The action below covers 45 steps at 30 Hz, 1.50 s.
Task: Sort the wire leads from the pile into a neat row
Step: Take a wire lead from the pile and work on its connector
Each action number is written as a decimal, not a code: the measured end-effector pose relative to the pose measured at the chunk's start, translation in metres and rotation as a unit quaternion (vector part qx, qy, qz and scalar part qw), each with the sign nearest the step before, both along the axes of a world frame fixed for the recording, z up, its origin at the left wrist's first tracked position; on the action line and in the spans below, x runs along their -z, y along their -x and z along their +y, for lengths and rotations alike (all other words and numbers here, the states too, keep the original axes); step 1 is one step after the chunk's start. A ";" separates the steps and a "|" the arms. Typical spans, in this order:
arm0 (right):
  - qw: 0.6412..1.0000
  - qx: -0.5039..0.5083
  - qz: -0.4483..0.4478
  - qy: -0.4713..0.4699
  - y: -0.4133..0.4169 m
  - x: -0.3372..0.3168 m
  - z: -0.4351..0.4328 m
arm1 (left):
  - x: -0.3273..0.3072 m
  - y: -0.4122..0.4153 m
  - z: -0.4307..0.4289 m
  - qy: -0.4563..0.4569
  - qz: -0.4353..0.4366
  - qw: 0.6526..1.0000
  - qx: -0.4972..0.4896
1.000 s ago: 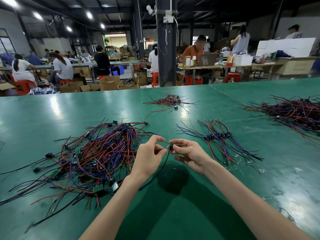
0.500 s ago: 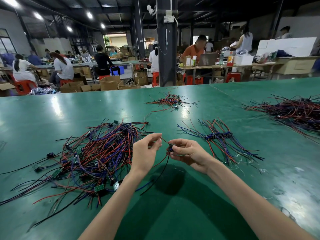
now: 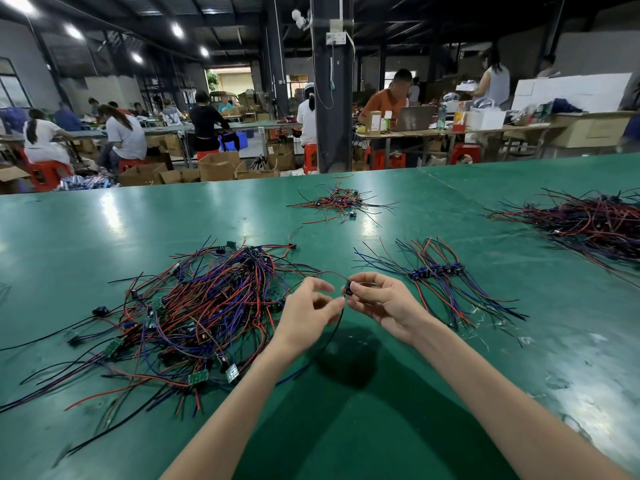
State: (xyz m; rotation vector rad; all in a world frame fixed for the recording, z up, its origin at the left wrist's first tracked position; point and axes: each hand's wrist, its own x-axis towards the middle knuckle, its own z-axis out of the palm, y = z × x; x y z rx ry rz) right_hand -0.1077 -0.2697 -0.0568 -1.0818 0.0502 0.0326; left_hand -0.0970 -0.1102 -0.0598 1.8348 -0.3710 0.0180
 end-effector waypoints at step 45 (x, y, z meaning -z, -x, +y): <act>0.605 0.172 -0.031 0.777 -0.031 0.039 0.013 | -0.058 -0.104 0.114 -0.333 -0.093 0.898 -0.271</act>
